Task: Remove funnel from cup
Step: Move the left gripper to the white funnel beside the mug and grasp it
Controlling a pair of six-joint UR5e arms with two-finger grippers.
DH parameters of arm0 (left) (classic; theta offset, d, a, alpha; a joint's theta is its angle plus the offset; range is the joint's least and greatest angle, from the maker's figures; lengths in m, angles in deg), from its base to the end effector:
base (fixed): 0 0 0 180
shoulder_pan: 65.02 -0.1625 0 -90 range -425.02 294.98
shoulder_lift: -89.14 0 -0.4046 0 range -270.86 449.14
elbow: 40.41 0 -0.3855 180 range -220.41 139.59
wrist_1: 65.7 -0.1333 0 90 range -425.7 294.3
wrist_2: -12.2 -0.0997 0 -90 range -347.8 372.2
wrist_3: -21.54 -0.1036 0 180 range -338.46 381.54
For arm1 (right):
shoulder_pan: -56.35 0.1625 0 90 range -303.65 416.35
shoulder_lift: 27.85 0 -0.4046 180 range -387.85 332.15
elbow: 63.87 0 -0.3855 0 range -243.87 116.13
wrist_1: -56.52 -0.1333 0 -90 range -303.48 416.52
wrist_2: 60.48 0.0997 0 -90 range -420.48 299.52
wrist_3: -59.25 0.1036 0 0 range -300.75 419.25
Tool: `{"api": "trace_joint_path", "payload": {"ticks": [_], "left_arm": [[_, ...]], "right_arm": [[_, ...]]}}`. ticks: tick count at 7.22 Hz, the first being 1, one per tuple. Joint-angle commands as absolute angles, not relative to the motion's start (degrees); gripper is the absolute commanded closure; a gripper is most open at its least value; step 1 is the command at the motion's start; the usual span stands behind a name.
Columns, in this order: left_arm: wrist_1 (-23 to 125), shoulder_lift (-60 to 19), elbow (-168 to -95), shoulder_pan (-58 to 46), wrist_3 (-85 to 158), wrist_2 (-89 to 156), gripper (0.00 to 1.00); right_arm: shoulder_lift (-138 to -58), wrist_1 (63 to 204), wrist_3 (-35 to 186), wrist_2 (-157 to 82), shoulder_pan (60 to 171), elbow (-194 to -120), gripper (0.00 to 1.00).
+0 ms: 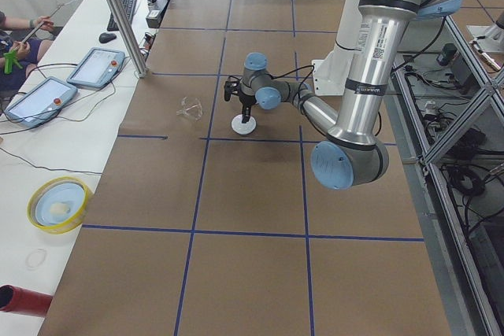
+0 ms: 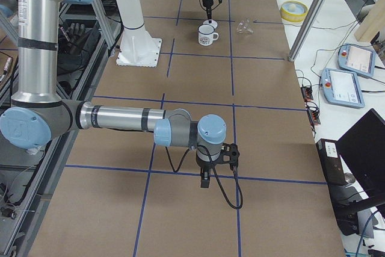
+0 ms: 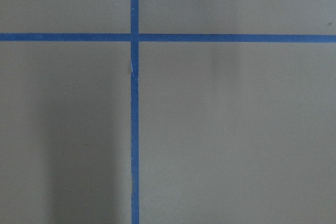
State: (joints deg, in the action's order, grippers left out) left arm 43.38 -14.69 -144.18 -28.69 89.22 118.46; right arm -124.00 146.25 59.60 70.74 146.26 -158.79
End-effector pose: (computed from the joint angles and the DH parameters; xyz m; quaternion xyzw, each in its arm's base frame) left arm 0.4048 -0.4271 0.3725 0.0789 0.4055 -0.0552 0.9090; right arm 0.0643 -0.4405 0.6526 -0.0092 -0.3520 0.0051 0.9360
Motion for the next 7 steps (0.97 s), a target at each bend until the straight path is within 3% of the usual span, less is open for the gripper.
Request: {"api": "trace_joint_path", "payload": {"ticks": [1,5,7], "left_arm": [[43.38,-14.75,-143.68,-28.72,89.22,118.46,0.47],[43.20,-14.84,-144.38,-28.72,89.22,118.46,0.52],[43.20,-14.57,-144.30,-28.63,89.22,118.37,0.63]], "right_arm": [[-124.00,146.25,59.60,70.74,146.26,-158.70,0.00],[-124.00,146.25,59.60,70.74,146.26,-158.79,0.00],[-124.00,146.25,59.60,70.74,146.26,-158.79,0.00]]}}
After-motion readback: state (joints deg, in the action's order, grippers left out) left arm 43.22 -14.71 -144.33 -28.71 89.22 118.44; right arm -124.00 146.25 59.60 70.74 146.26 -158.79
